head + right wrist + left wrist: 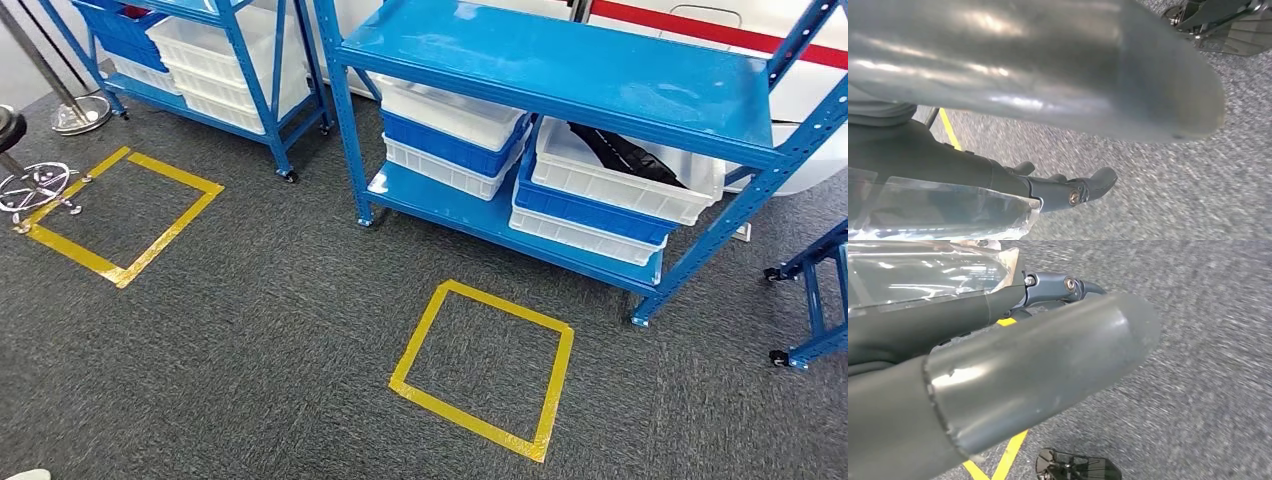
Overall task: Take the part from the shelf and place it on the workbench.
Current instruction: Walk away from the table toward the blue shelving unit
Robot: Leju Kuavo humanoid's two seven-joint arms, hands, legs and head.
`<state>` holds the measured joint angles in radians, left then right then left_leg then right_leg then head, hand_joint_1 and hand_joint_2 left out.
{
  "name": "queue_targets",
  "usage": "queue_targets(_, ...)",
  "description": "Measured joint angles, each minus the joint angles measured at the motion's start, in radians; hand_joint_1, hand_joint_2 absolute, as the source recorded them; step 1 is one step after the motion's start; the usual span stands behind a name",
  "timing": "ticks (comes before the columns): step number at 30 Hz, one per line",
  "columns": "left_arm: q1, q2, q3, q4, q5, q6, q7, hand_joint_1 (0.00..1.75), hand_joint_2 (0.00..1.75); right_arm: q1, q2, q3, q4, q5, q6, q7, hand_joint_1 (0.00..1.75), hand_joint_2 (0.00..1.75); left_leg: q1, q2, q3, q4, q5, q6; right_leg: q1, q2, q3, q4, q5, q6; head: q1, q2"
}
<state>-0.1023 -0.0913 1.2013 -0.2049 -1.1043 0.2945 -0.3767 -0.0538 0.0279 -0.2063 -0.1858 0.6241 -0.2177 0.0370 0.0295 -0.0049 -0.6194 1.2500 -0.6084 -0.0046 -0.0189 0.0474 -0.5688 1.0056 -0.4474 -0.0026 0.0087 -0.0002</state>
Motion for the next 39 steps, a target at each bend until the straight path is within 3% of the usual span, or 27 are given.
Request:
queue_targets(2,-0.001,0.001,0.000,0.000,0.001,-0.001,-0.007,0.00,0.00,0.001,0.001,-0.002,0.000,0.000,-0.002,0.000,0.00,0.00,0.001,-0.035,0.055,-0.134,0.074,0.006,0.002,0.026,0.000,0.004,0.001,0.001,0.000,0.000)
queue_targets(4,-0.001,0.002,0.000,0.000,0.004,-0.002,-0.017,0.00,0.00,-0.001,0.002,-0.004,0.000,0.002,-0.005,0.000,0.00,0.00,0.000,-0.068,0.089,-0.218,0.102,0.011,0.005,0.048,-0.007,0.007,0.003,0.011,0.000,0.000)
queue_targets(5,-0.001,0.002,0.000,0.000,0.007,-0.003,-0.025,0.00,0.00,-0.001,0.003,-0.004,0.000,0.003,-0.006,0.000,0.00,0.00,-0.003,-0.072,0.091,-0.227,0.100,0.014,0.005,0.058,-0.012,0.006,0.006,0.019,0.000,0.000)
queue_targets(7,-0.002,0.002,0.000,0.000,0.018,-0.007,-0.048,0.00,0.00,0.000,0.002,-0.006,0.000,0.005,-0.008,0.000,0.00,0.00,-0.007,-0.049,0.093,-0.237,0.109,0.027,0.004,0.068,-0.024,0.004,0.012,0.034,0.000,0.000)
queue_targets(9,-0.002,0.001,0.001,0.000,0.027,-0.017,-0.075,0.00,0.00,0.001,0.001,-0.008,0.000,0.005,-0.009,0.001,0.00,0.00,-0.005,-0.024,0.096,-0.252,0.121,0.042,0.007,0.028,-0.050,0.044,-0.010,0.037,0.003,0.000)
queue_targets(11,0.000,0.000,0.001,0.000,0.033,-0.032,-0.090,0.00,0.00,-0.001,0.001,-0.011,0.000,0.007,-0.013,0.001,0.00,0.00,-0.006,0.000,0.096,-0.258,0.126,0.048,0.006,-0.022,-0.106,0.159,-0.070,0.030,0.006,0.000)
queue_targets(13,0.001,-0.001,0.002,0.000,0.036,-0.048,-0.097,0.00,0.00,-0.001,0.001,-0.012,0.000,0.011,-0.018,-0.002,0.00,0.00,-0.008,0.021,0.093,-0.257,0.126,0.048,0.002,-0.035,-0.155,0.268,-0.114,0.034,0.006,0.000)
queue_targets(14,0.001,-0.001,0.002,0.000,0.037,-0.055,-0.098,0.00,0.00,0.001,0.001,-0.013,0.000,0.013,-0.021,-0.005,0.00,0.00,-0.008,0.029,0.093,-0.257,0.125,0.047,-0.001,-0.037,-0.154,0.277,-0.115,0.043,0.006,0.000)
queue_targets(15,0.001,-0.002,0.002,0.000,0.037,-0.060,-0.099,0.00,0.00,0.003,0.001,-0.013,0.000,0.015,-0.023,-0.006,0.00,0.00,-0.007,0.034,0.093,-0.257,0.125,0.046,-0.004,-0.039,-0.130,0.243,-0.101,0.053,0.007,0.000)
queue_targets(17,0.000,-0.005,0.002,0.000,0.037,-0.066,-0.100,0.00,0.00,0.004,0.000,-0.013,0.000,0.019,-0.027,-0.008,0.00,0.00,-0.007,0.040,0.096,-0.255,0.122,0.039,-0.009,-0.049,-0.047,0.103,-0.056,0.070,0.008,0.000)
queue_targets(18,-0.001,-0.006,0.002,0.000,0.037,-0.068,-0.101,0.00,0.00,0.003,0.000,-0.013,0.000,0.021,-0.028,-0.009,0.00,0.00,-0.008,0.041,0.098,-0.254,0.119,0.032,-0.008,-0.054,-0.013,0.044,-0.038,0.070,0.008,0.000)
queue_targets(20,-0.002,-0.007,0.002,0.000,0.039,-0.071,-0.101,0.00,0.00,0.003,0.002,-0.013,0.000,0.024,-0.031,-0.011,0.00,0.00,-0.012,0.043,0.100,-0.251,0.112,0.023,-0.007,-0.060,0.016,-0.003,-0.021,0.055,0.005,0.000)
queue_targets(22,-0.002,-0.007,0.003,0.000,0.042,-0.072,-0.101,0.00,0.00,0.003,0.003,-0.013,0.000,0.027,-0.031,-0.011,0.00,0.00,-0.011,0.041,0.101,-0.250,0.111,0.037,-0.009,-0.059,0.020,-0.005,-0.017,0.044,0.002,0.000)
queue_targets(24,-0.002,-0.007,0.004,0.000,0.044,-0.073,-0.102,0.00,0.00,0.003,0.003,-0.013,0.000,0.030,-0.031,-0.011,0.00,0.00,-0.008,0.040,0.102,-0.251,0.114,0.053,-0.006,-0.059,0.020,-0.005,-0.017,0.043,0.001,0.000)
queue_targets(27,-0.002,-0.008,0.005,0.000,0.049,-0.074,-0.107,0.00,0.00,0.003,0.003,-0.013,0.000,0.035,-0.031,-0.010,0.00,0.00,-0.005,0.040,0.105,-0.257,0.117,0.050,-0.002,-0.058,0.020,-0.005,-0.017,0.041,0.001,0.000)
queue_targets(30,-0.002,-0.009,0.005,0.000,0.053,-0.074,-0.111,0.00,0.00,0.002,0.003,-0.013,0.000,0.038,-0.031,-0.010,0.00,0.00,-0.002,0.040,0.106,-0.262,0.119,0.036,0.002,-0.058,0.019,-0.004,-0.019,0.033,0.001,0.000)
queue_targets(34,-0.002,-0.011,0.005,0.000,0.054,-0.074,-0.114,0.00,0.00,0.002,0.002,-0.013,0.000,0.040,-0.031,-0.009,0.00,0.00,0.002,0.040,0.106,-0.265,0.120,0.004,0.007,-0.058,0.018,-0.003,-0.018,0.027,0.002,0.000)
queue_targets(39,-0.002,-0.012,0.005,0.000,0.046,-0.074,-0.117,0.00,0.00,0.002,0.002,-0.014,0.000,0.036,-0.032,-0.003,0.00,0.00,0.000,0.040,0.107,-0.264,0.119,-0.002,0.007,-0.058,0.018,-0.003,-0.018,0.027,0.002,0.000)
